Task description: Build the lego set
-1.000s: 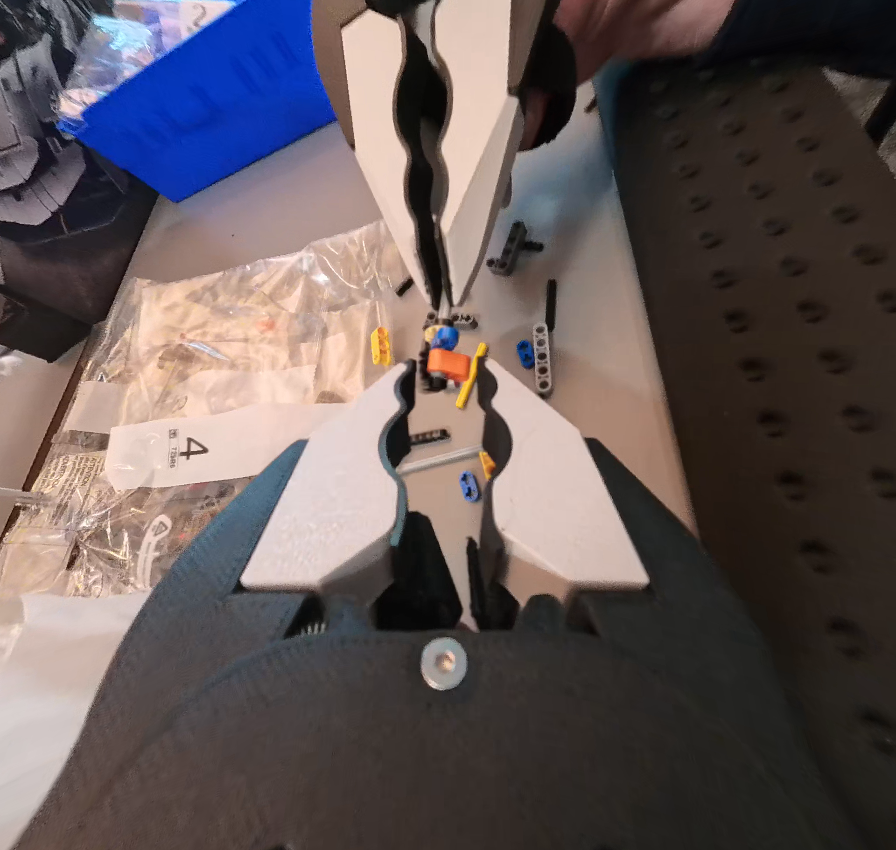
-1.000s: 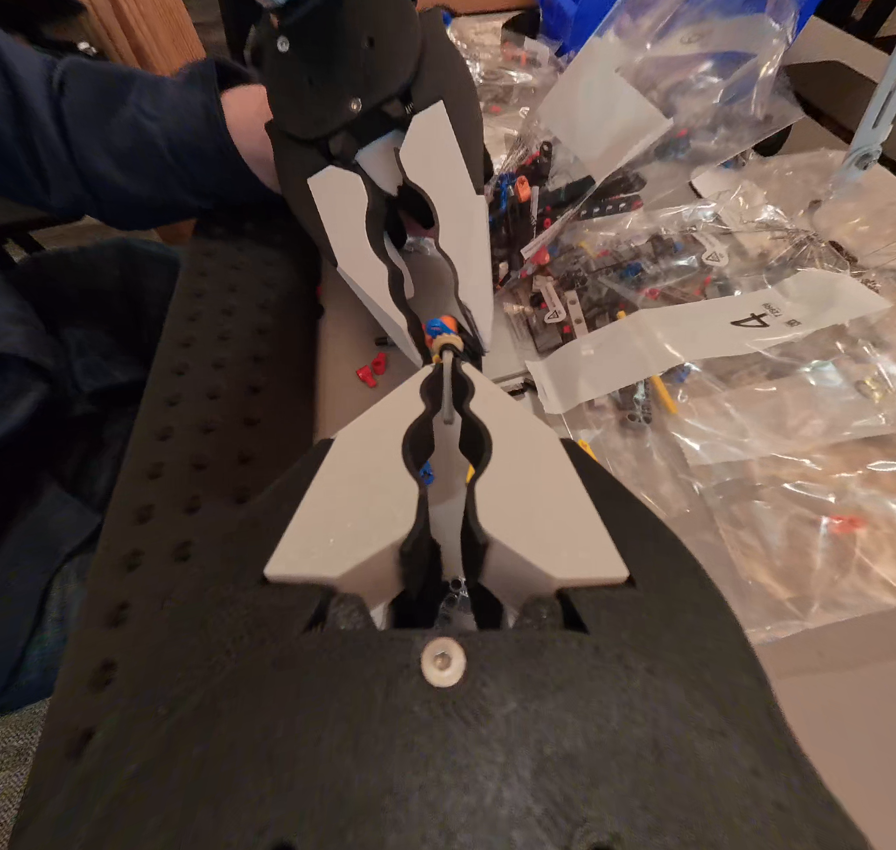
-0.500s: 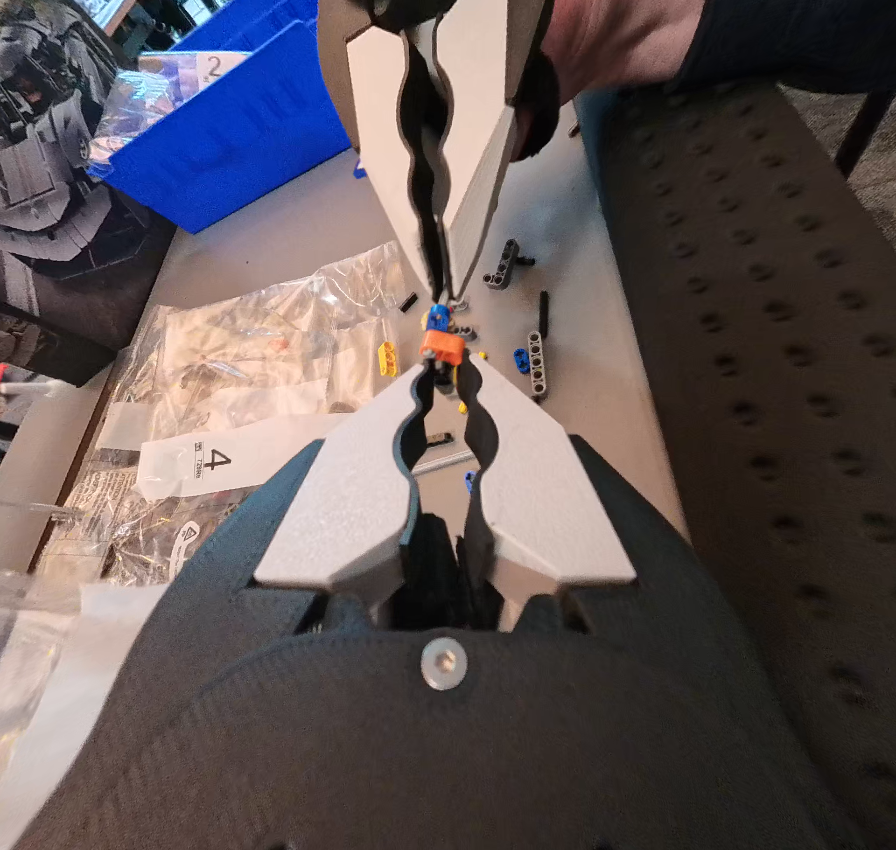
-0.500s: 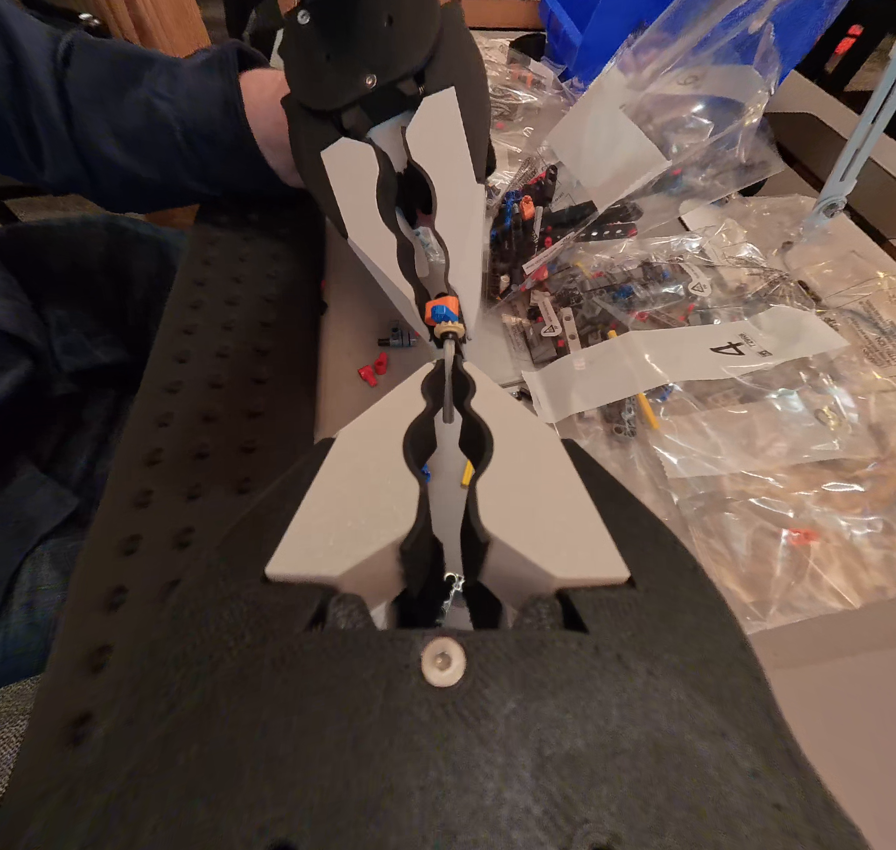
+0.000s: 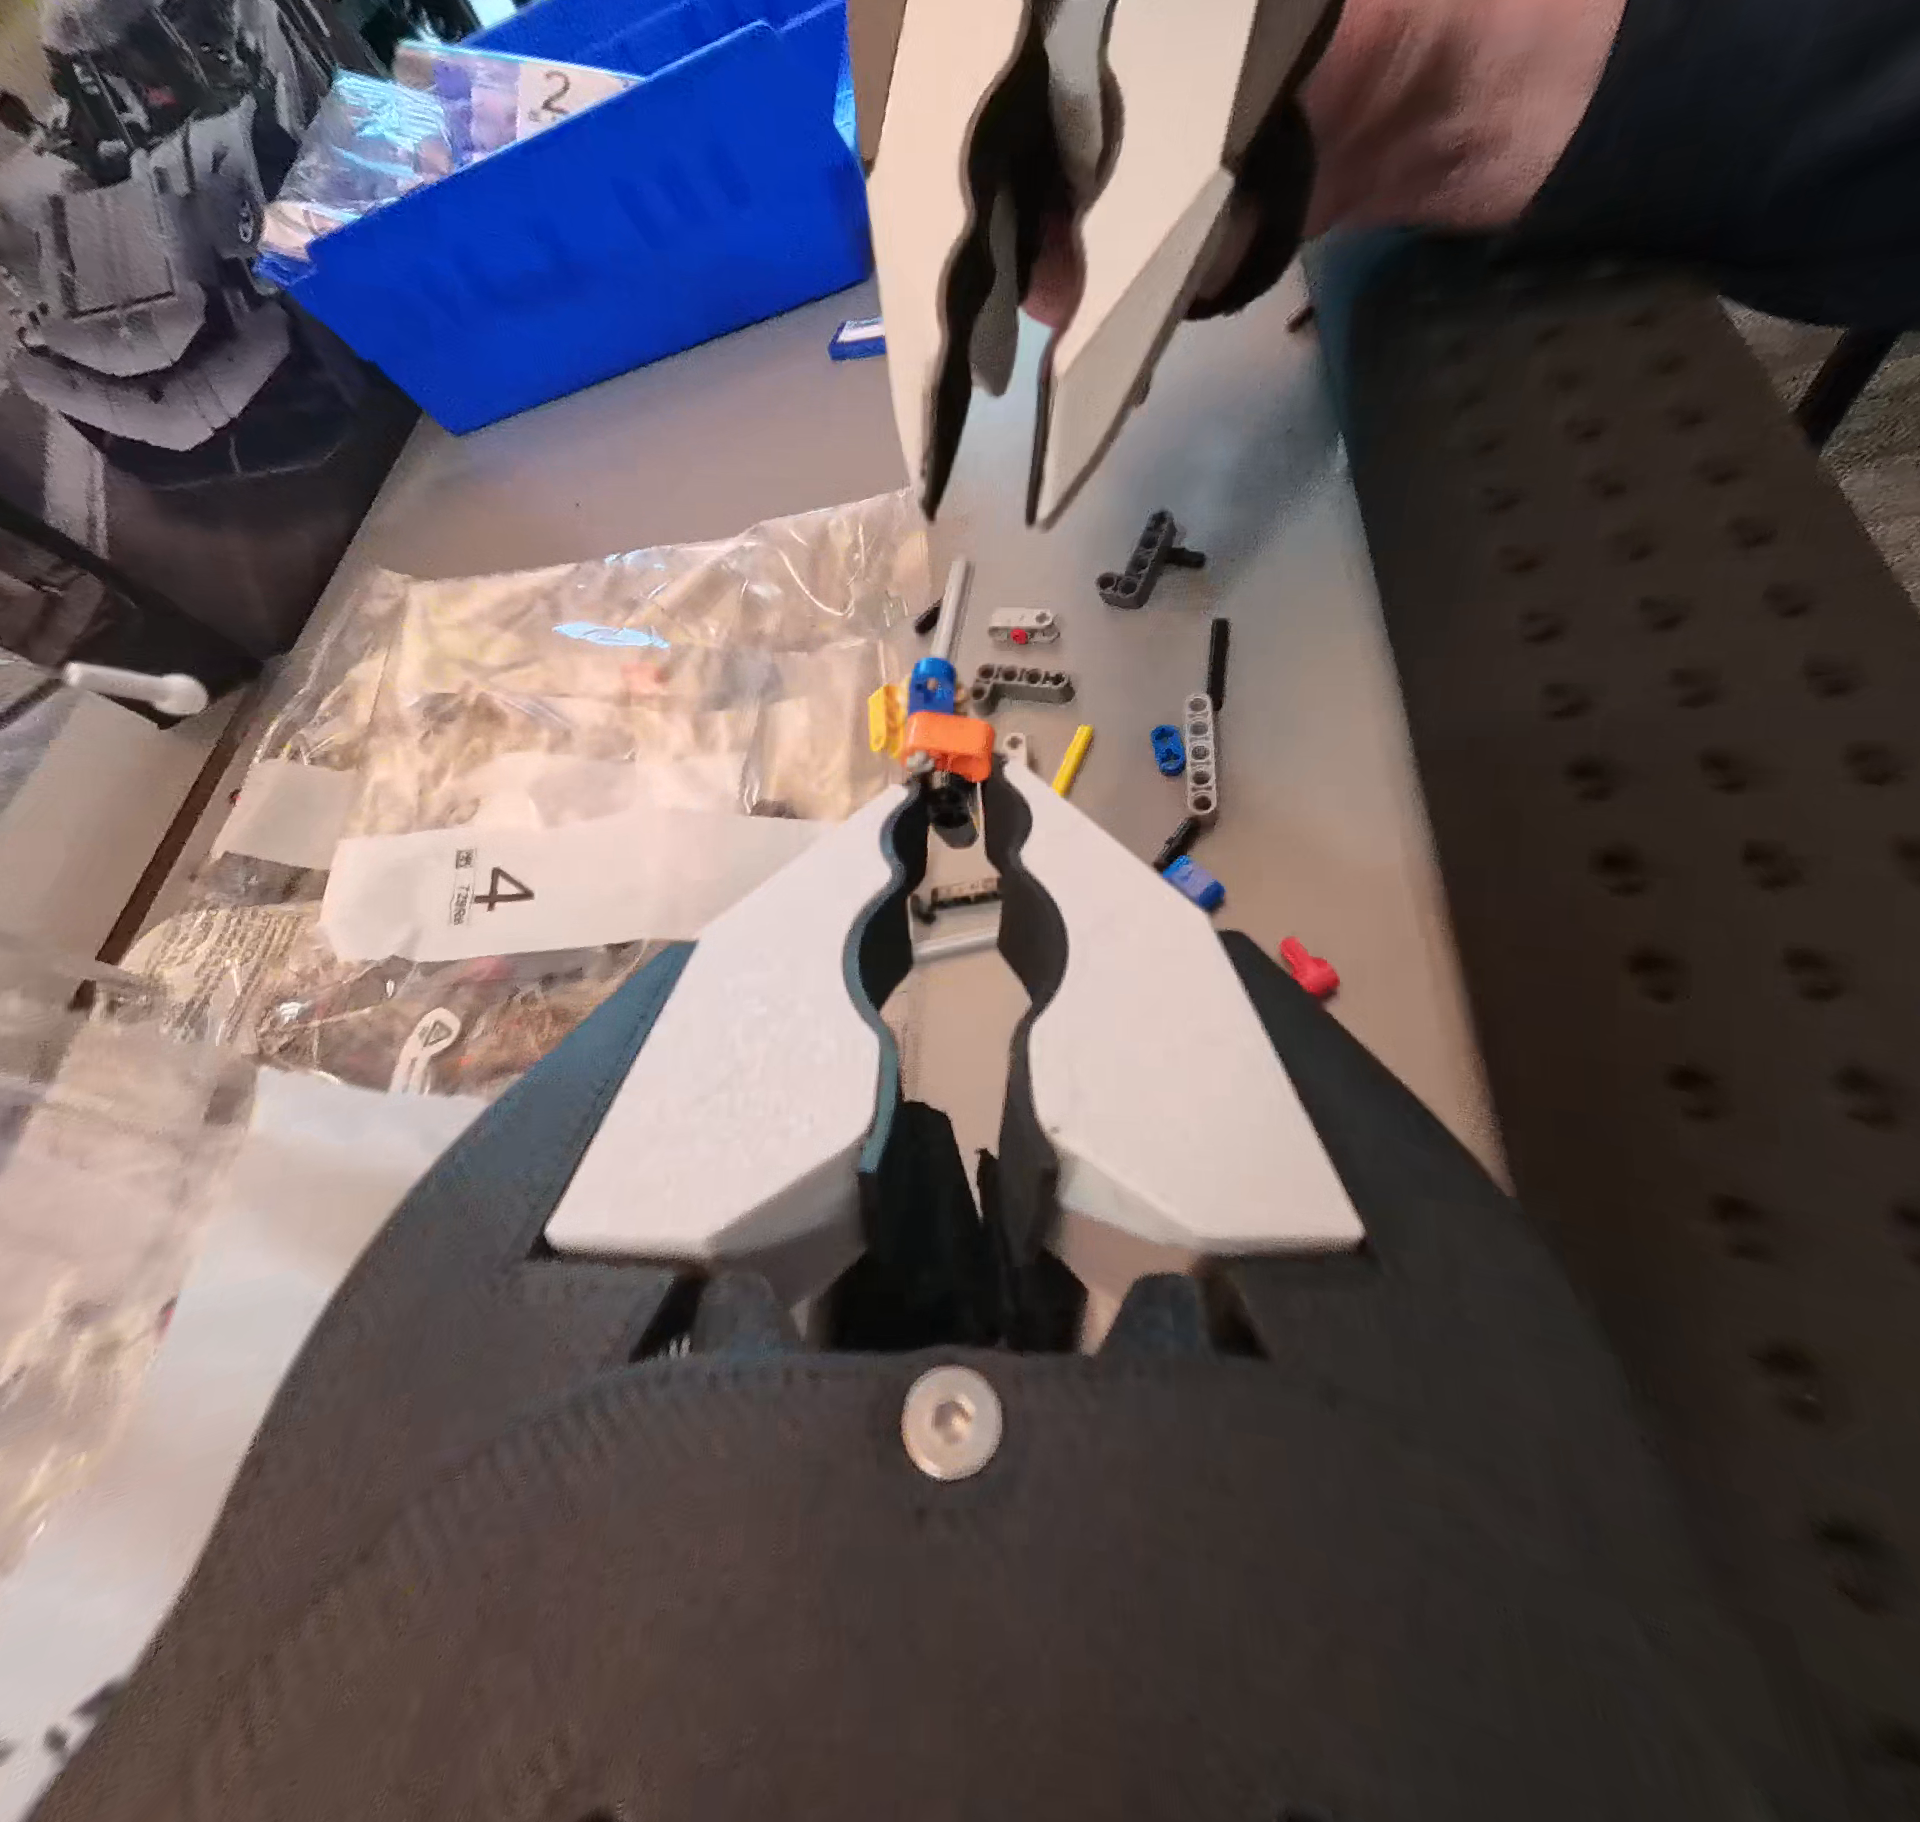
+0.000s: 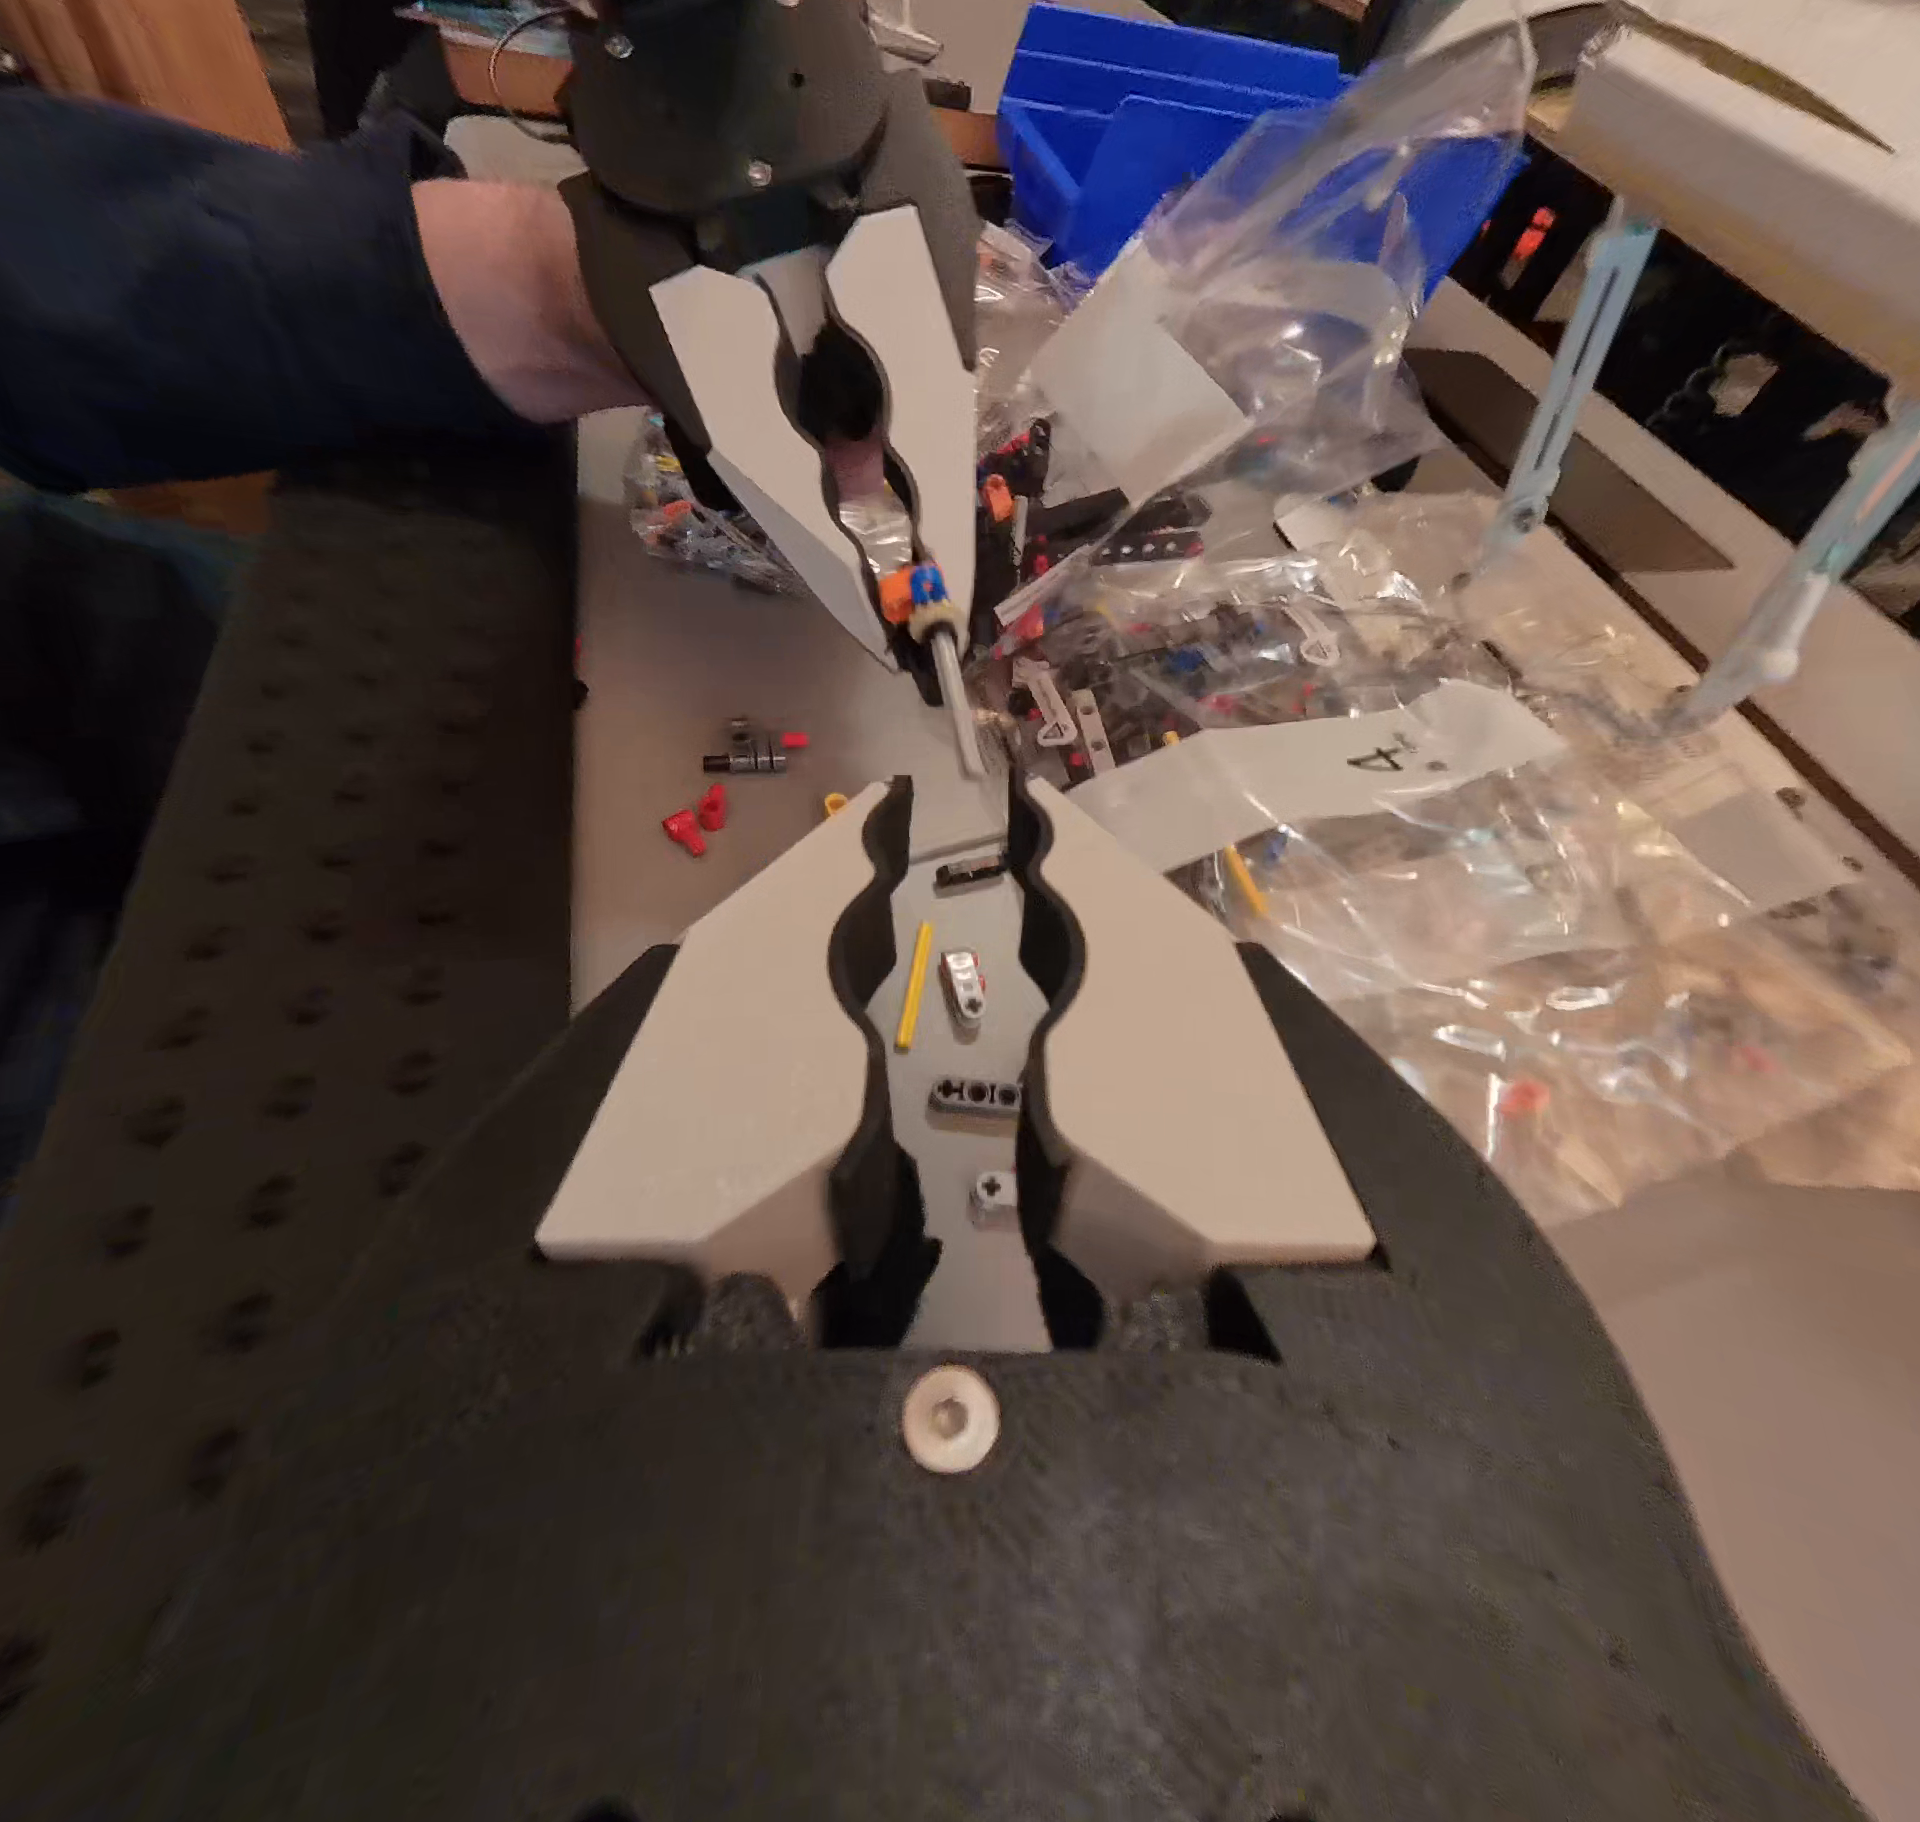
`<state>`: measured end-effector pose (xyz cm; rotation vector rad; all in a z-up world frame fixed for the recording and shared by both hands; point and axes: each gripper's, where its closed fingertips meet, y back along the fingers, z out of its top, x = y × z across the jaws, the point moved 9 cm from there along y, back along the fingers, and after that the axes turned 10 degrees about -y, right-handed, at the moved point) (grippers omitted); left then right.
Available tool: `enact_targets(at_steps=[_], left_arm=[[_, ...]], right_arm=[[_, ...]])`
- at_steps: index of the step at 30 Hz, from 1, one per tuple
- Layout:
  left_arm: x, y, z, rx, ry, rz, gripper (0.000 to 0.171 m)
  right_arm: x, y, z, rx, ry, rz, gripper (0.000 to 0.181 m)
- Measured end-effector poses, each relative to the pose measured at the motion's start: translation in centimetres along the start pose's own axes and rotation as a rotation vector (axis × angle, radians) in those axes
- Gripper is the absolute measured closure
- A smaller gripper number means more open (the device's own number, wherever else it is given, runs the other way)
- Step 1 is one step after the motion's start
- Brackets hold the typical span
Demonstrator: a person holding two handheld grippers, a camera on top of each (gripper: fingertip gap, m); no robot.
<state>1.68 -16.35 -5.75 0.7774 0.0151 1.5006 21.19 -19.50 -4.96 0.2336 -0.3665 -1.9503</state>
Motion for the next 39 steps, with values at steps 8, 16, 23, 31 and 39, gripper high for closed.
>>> enact_targets(at_steps=[8, 16, 23, 31, 39], left_arm=[[-0.5, -2.0, 0.6, 0.026, -0.007, -0.024, 0.160], [0.5, -1.8, 1.0, -0.001, 0.043, 0.118, 0.159], [0.5, -1.8, 1.4, 0.000, 0.029, 0.199, 0.160], [1.3, -0.9, 2.0, -0.202, 0.243, 0.197, 0.160], [1.8, -1.1, 2.3, -0.209, 0.311, 0.259, 0.161]], right_arm=[[1.1, -2.8, -0.1, 0.165, 0.128, -0.098, 0.179], [0.2, -2.9, 0.6, 0.117, -0.033, -0.210, 0.179], [-0.4, -2.7, 0.8, 0.049, -0.174, -0.198, 0.179], [-0.6, -2.1, 1.5, -0.093, -0.265, -0.108, 0.180], [0.4, -3.1, 2.1, -0.010, -0.093, -0.352, 0.180]])
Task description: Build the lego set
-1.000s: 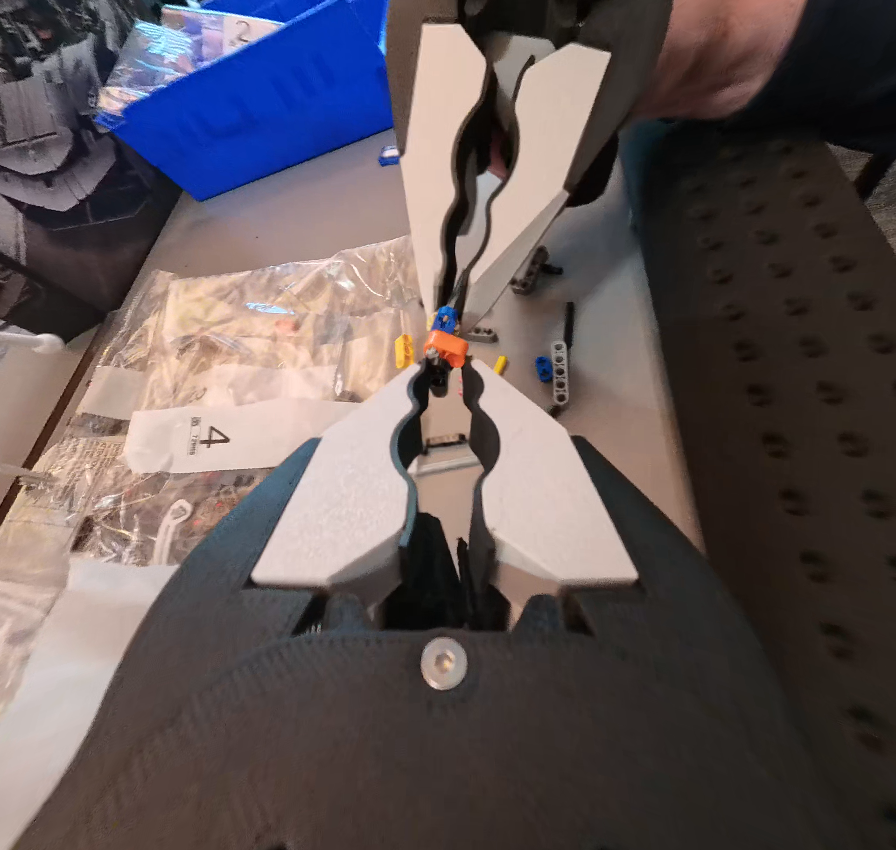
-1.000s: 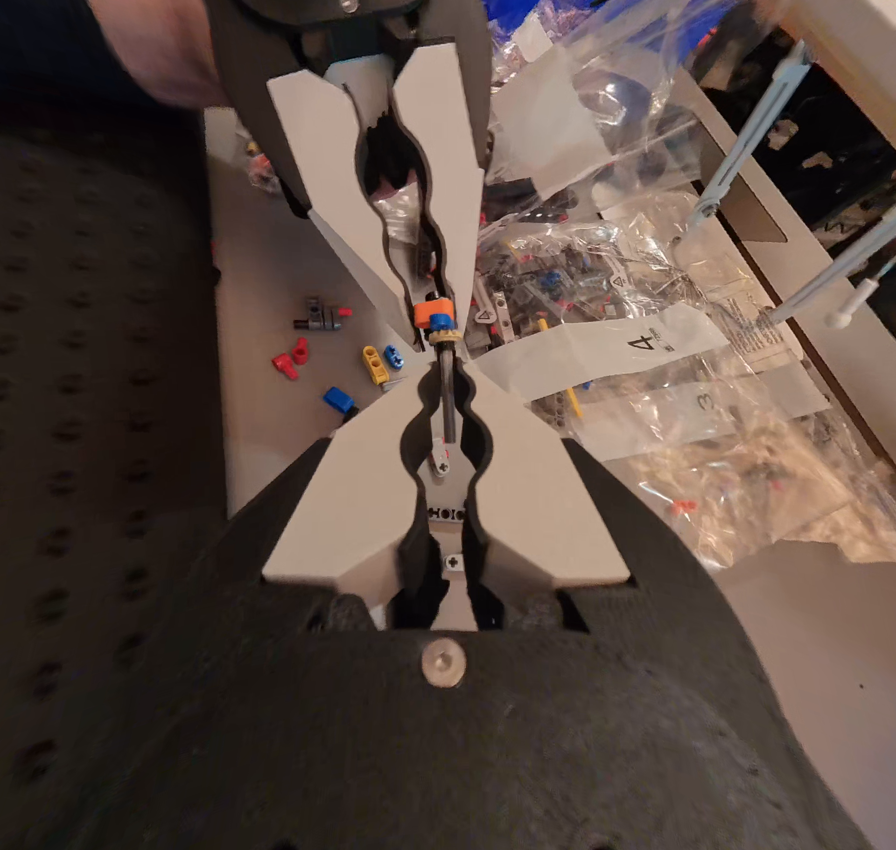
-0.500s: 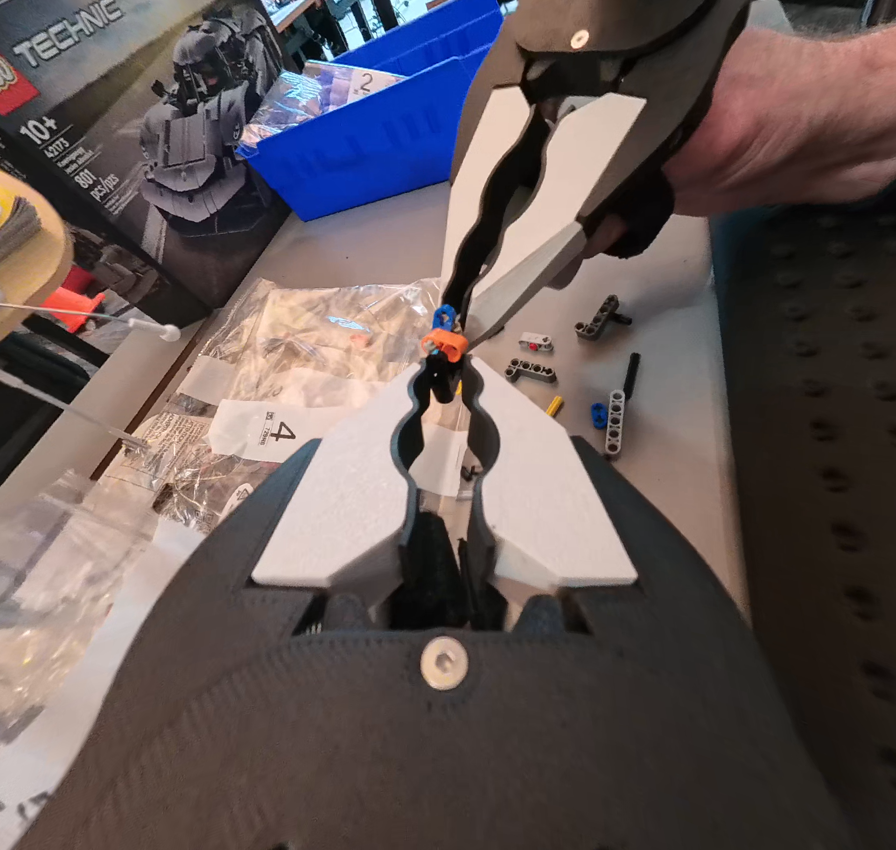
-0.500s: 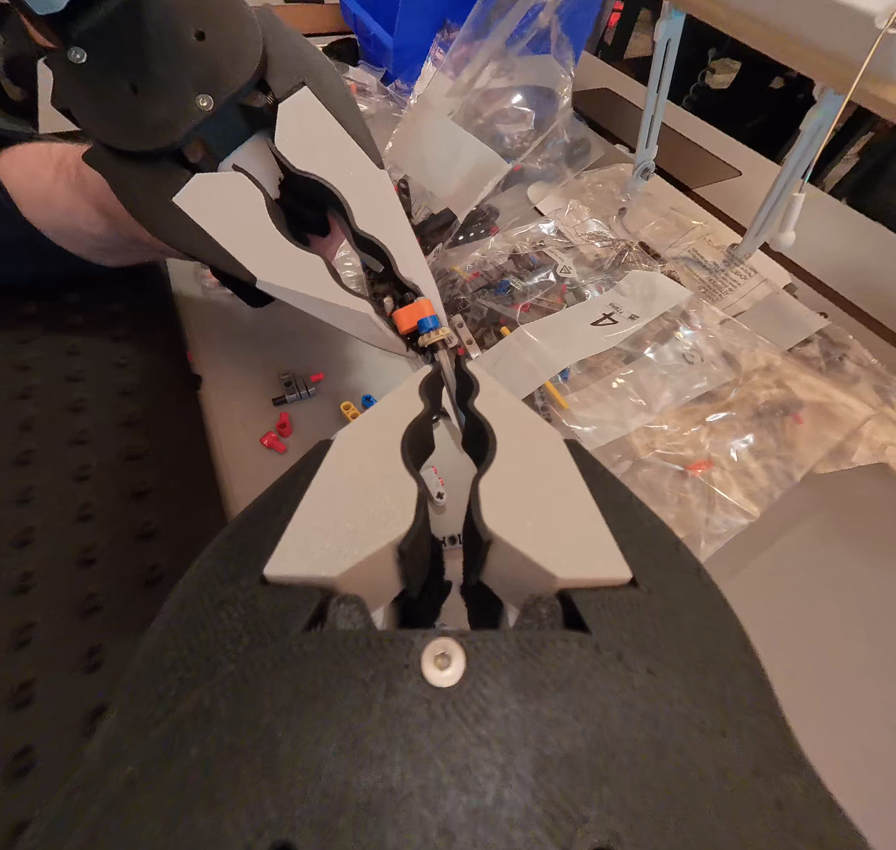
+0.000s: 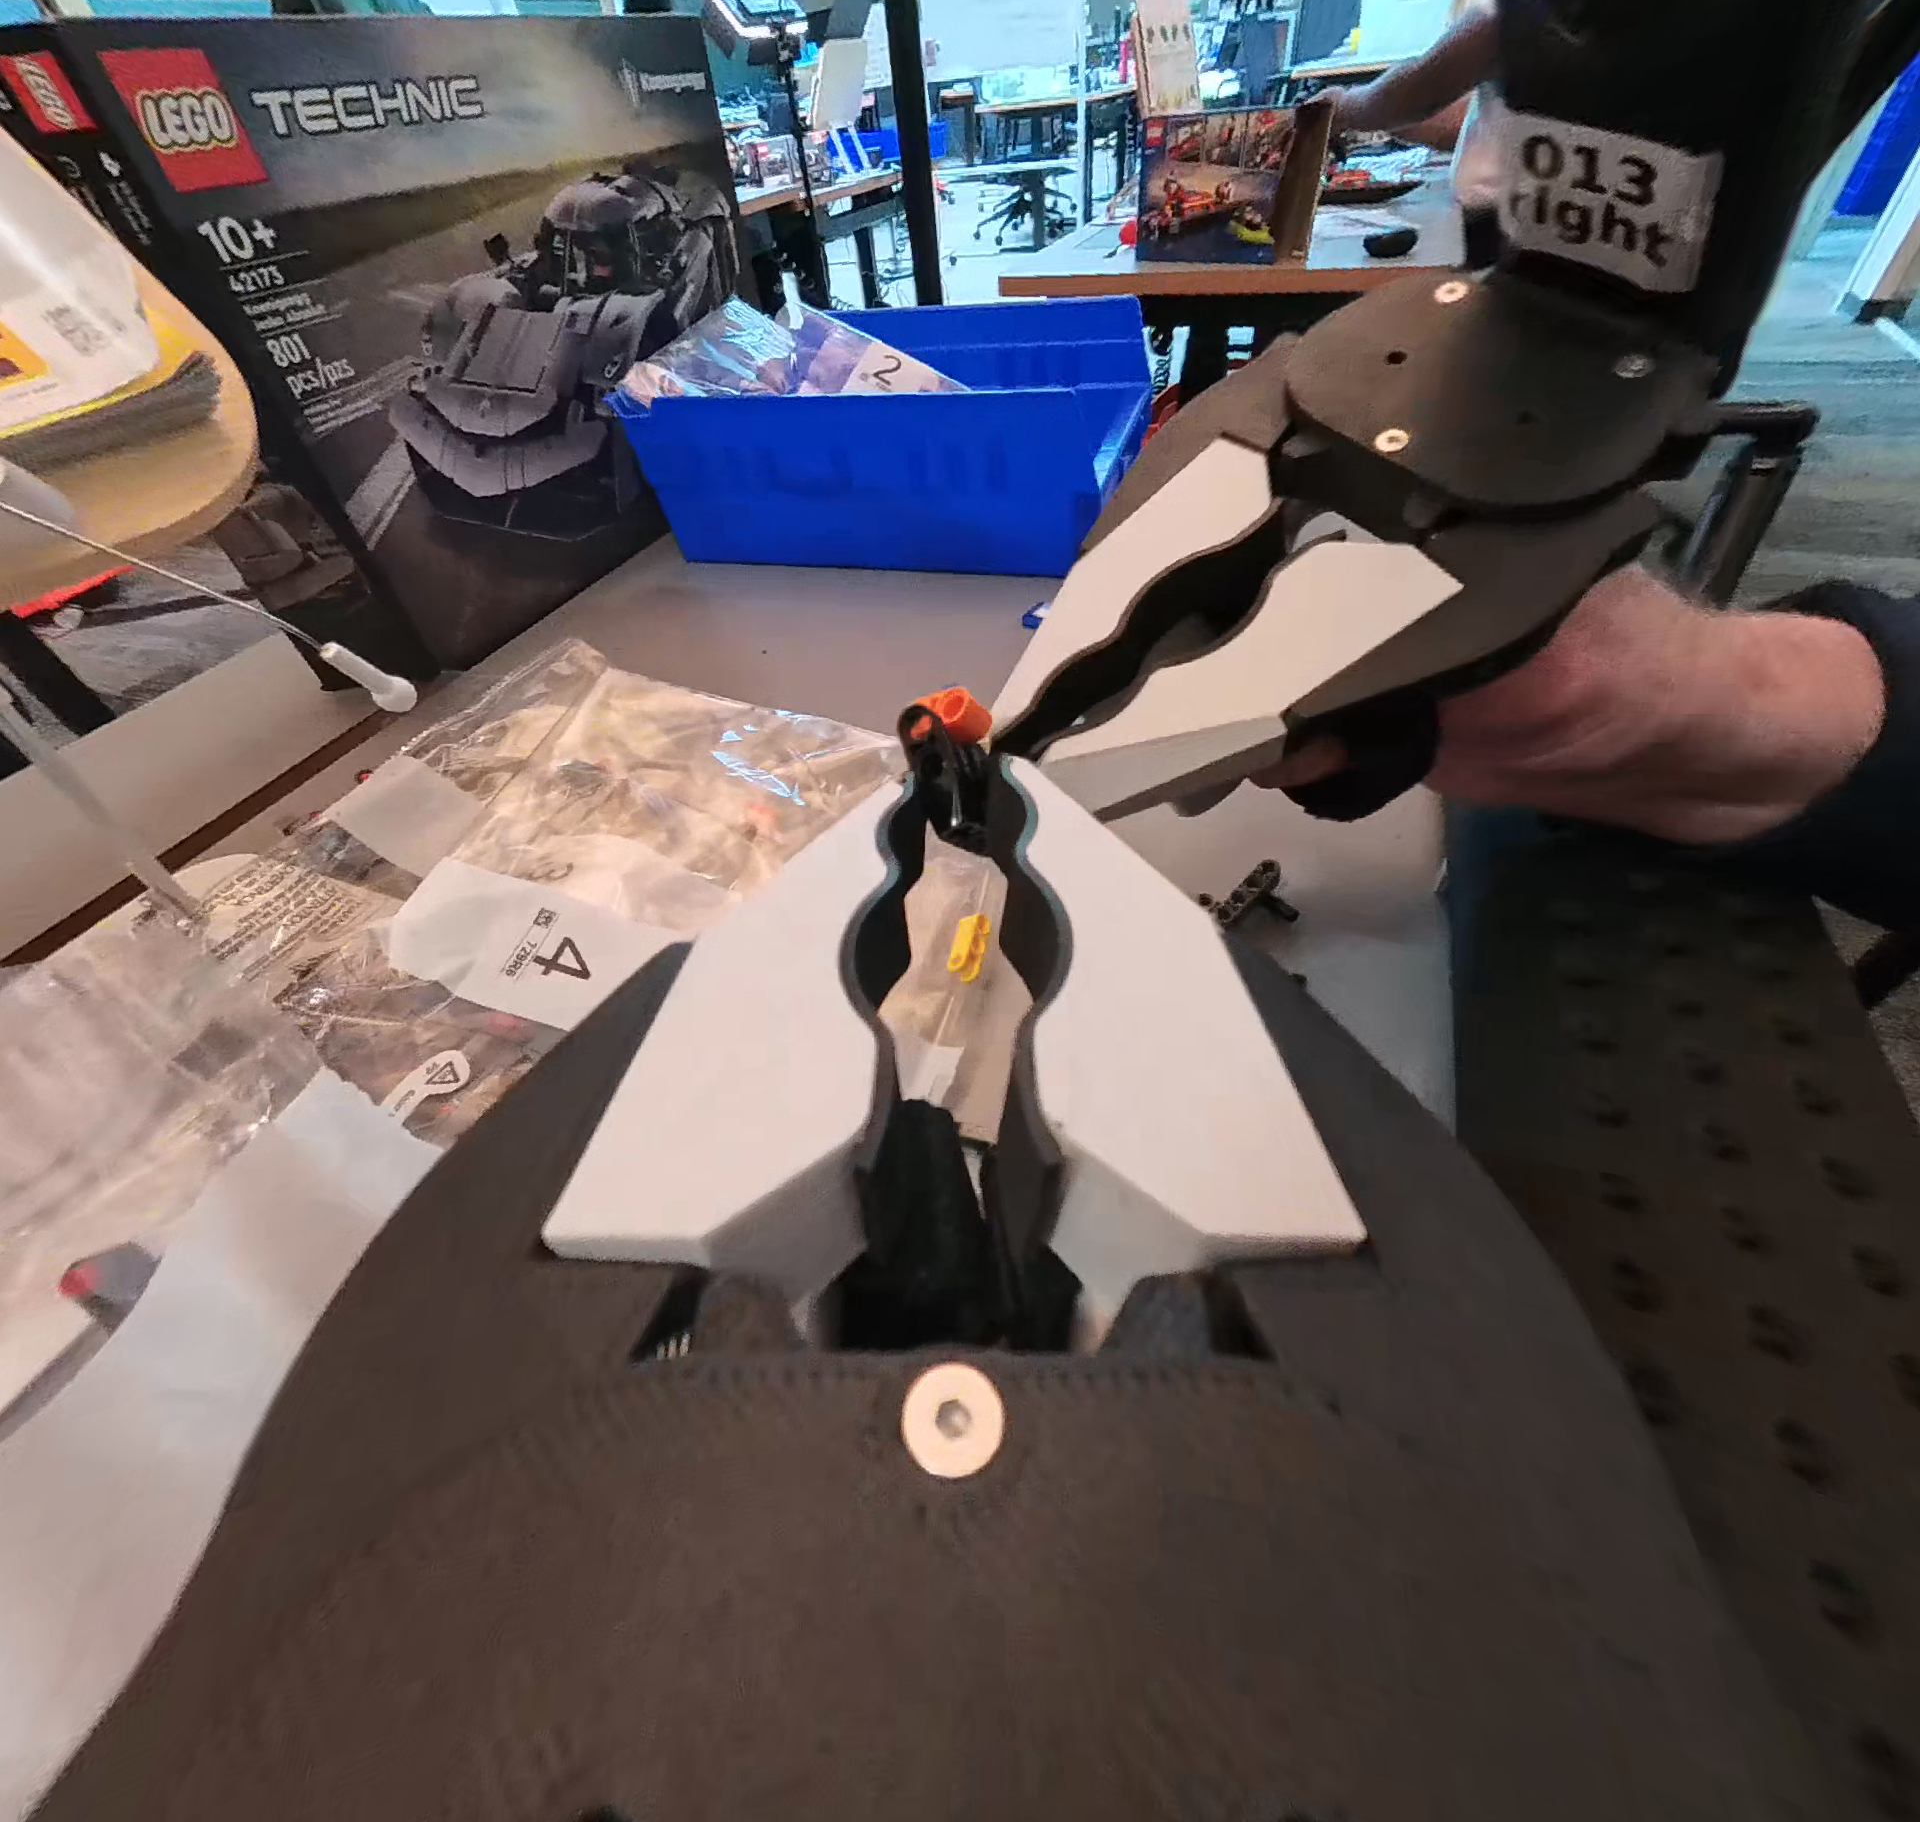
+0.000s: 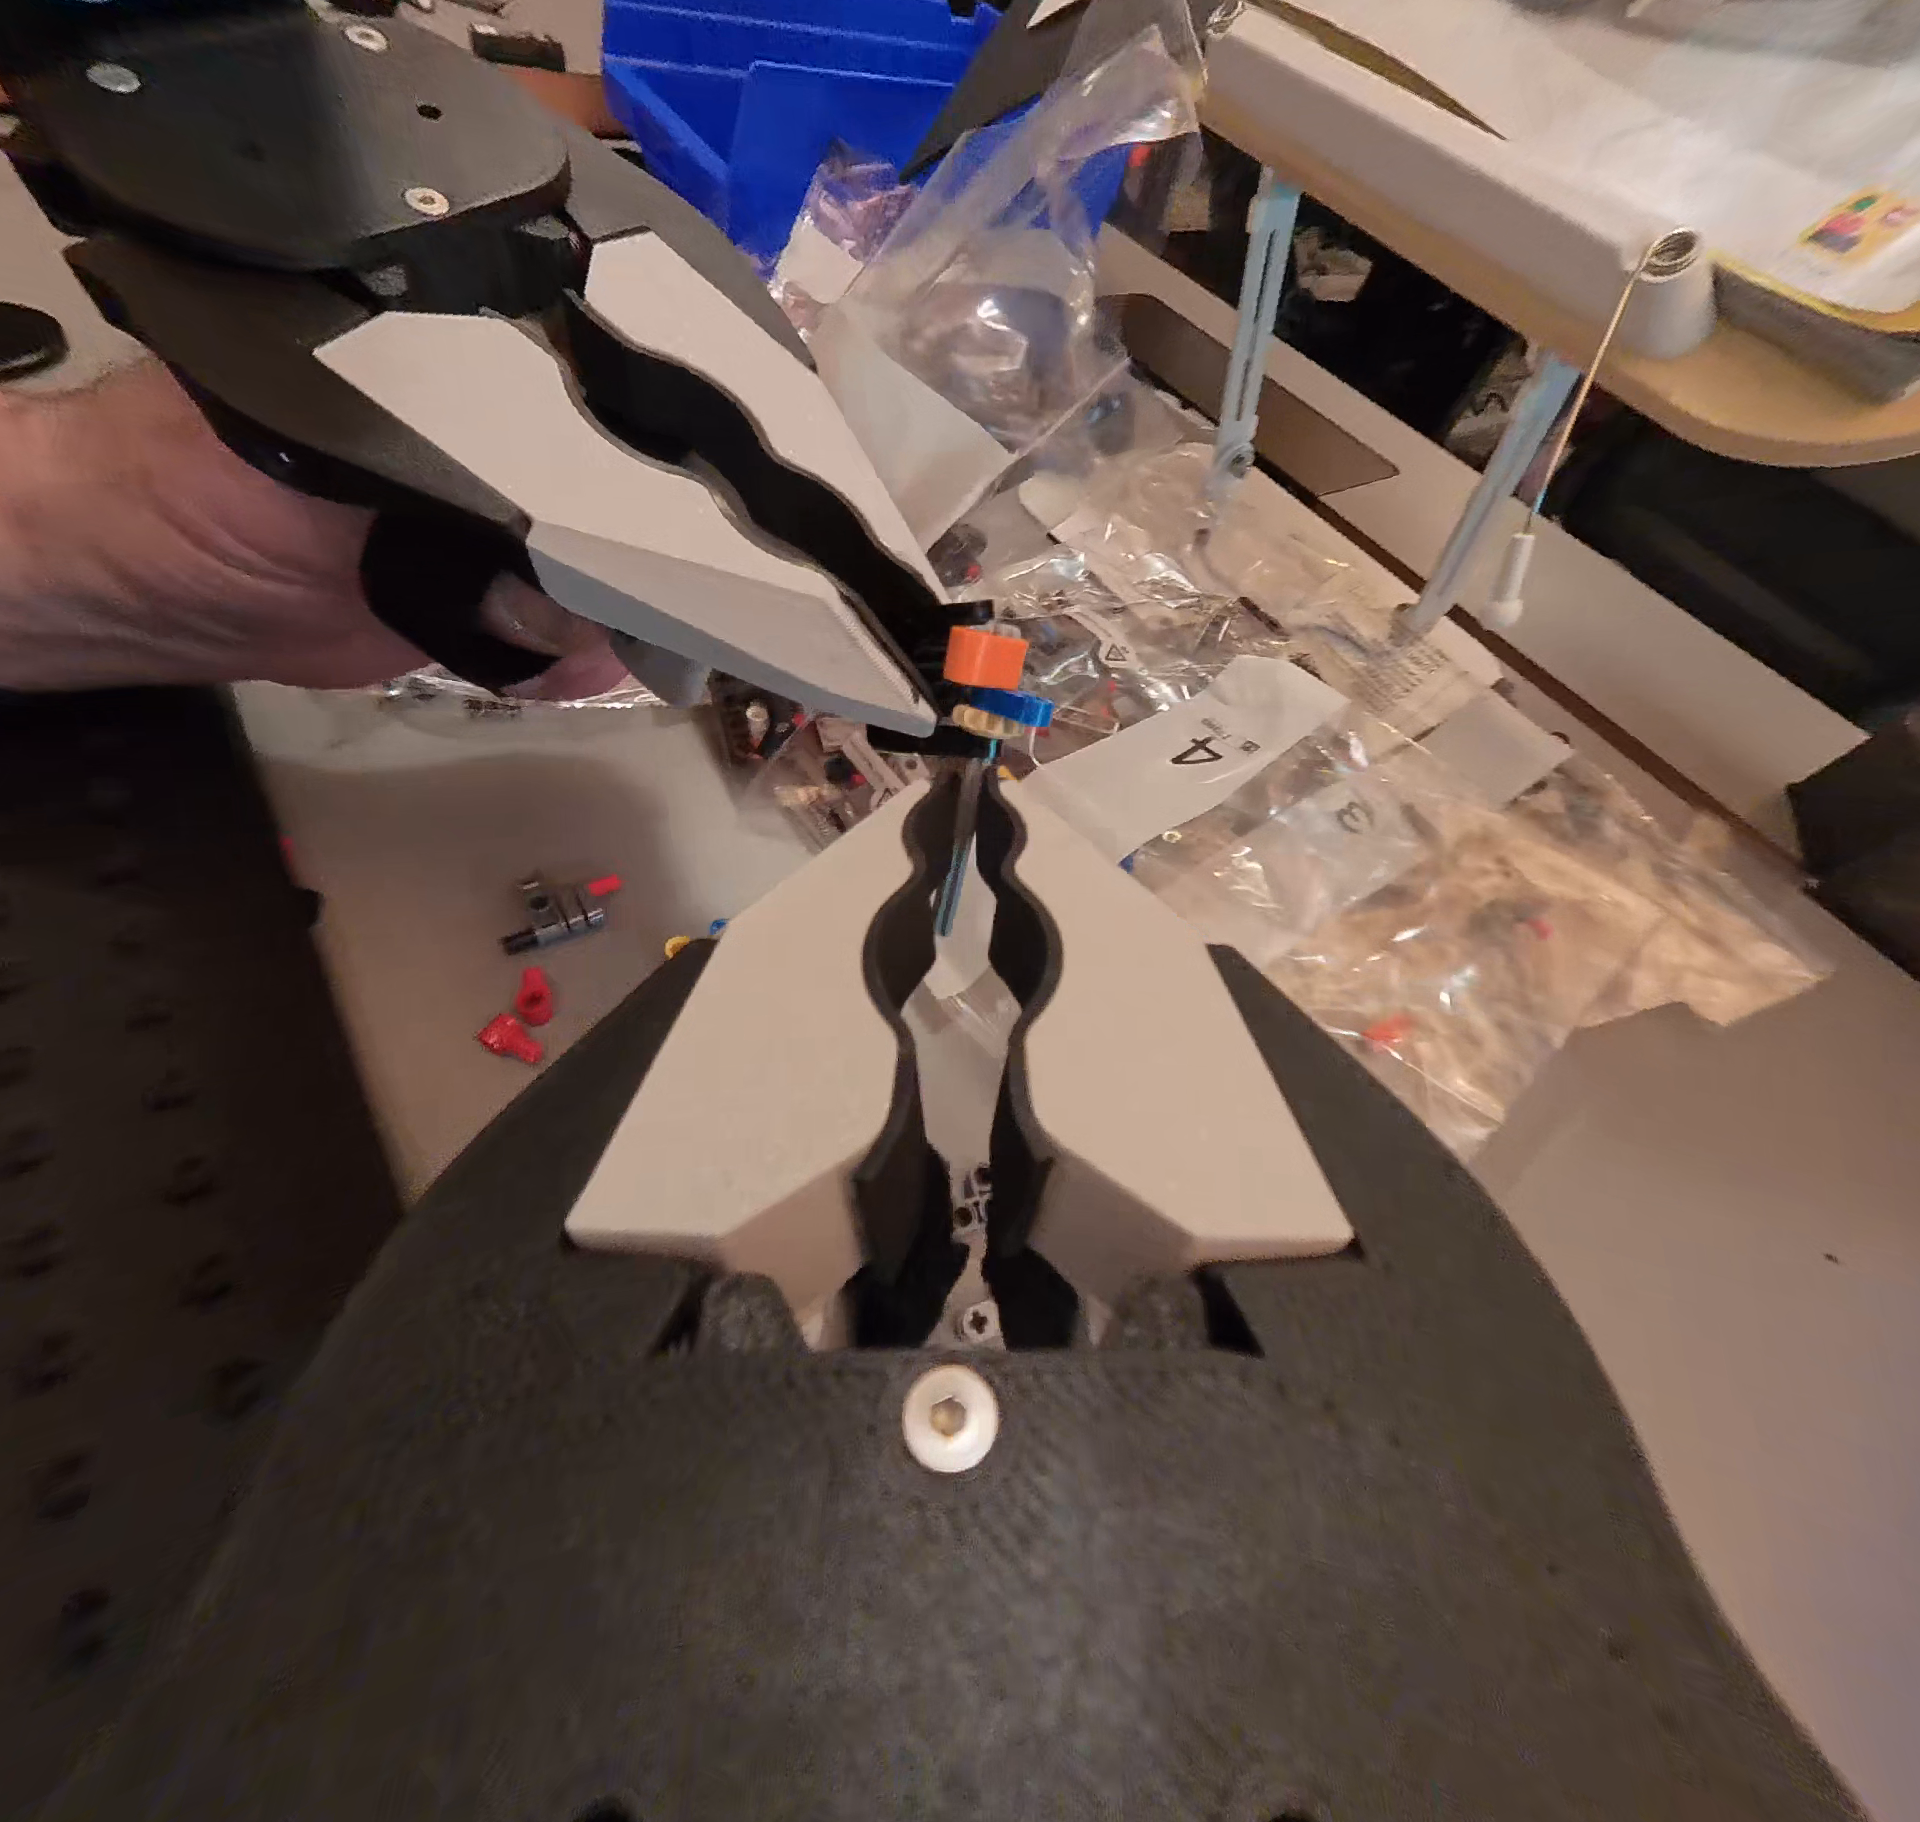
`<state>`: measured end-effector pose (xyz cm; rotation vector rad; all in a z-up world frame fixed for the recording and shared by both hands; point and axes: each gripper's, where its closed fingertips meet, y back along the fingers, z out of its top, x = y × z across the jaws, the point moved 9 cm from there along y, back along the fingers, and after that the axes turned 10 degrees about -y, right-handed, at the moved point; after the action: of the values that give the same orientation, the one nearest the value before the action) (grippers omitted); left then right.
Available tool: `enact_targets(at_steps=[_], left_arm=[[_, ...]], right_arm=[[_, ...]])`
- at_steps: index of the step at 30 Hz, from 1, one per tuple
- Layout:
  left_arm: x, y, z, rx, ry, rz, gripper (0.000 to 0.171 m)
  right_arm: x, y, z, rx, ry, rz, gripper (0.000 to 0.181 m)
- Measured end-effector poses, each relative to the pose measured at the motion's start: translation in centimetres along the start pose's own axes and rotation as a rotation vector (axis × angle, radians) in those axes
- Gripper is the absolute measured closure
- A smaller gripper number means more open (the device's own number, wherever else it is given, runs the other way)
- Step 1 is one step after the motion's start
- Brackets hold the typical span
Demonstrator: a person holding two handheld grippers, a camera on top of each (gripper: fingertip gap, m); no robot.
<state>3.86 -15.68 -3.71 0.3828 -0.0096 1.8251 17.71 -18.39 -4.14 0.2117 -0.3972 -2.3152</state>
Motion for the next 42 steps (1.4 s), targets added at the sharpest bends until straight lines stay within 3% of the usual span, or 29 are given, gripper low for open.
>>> enact_targets(at_steps=[7, 10, 11, 13, 17, 20, 23, 26, 29, 32, 36, 42], left_arm=[[0.3, 0.3, -0.1, -0.034, 0.023, -0.071, 0.161], [0.0, 0.2, 0.0, -0.020, -0.008, -0.038, 0.161], [-0.1, 0.3, 0.1, -0.018, -0.035, -0.017, 0.161], [-0.9, 0.0, 0.5, 0.054, -0.199, 0.070, 0.160], [-2.7, -1.0, 0.8, 0.221, -0.539, 0.235, 0.160], [-3.3, -1.6, 0.8, 0.288, -0.672, 0.293, 0.159], [-2.5, -0.9, 0.6, 0.207, -0.497, 0.200, 0.160], [-2.1, -0.7, 0.2, 0.182, -0.434, 0.143, 0.161], [-0.8, 0.2, 0.2, 0.120, -0.299, 0.094, 0.161], [-1.3, -0.1, -0.1, 0.158, -0.354, 0.054, 0.161], [-2.0, -0.2, -0.3, 0.183, -0.445, 0.001, 0.161], [-1.9, 0.1, -0.2, 0.143, -0.386, -0.057, 0.161]], right_arm=[[-0.2, 0.3, 0.2, -0.016, -0.010, 0.042, 0.181], [0.0, 0.3, 0.2, -0.005, 0.002, 0.024, 0.180], [-0.2, 0.3, 0.2, -0.019, -0.066, 0.058, 0.180], [-0.9, 0.0, -0.2, -0.031, -0.216, 0.121, 0.181], [-1.0, -0.6, -0.7, 0.021, -0.244, 0.082, 0.181], [-1.7, -0.7, -1.1, 0.008, -0.354, 0.143, 0.181], [-1.7, -0.5, -1.0, 0.008, -0.265, 0.151, 0.180], [-1.7, -0.2, -0.9, 0.029, -0.115, 0.089, 0.175], [-1.9, 1.2, -0.3, -0.078, -0.091, 0.122, 0.163], [-1.3, 1.9, 0.6, -0.169, -0.043, 0.187, 0.153], [-0.6, 1.0, 0.0, -0.097, 0.020, 0.245, 0.166], [-0.6, 1.4, -0.1, -0.066, 0.015, 0.281, 0.169]])
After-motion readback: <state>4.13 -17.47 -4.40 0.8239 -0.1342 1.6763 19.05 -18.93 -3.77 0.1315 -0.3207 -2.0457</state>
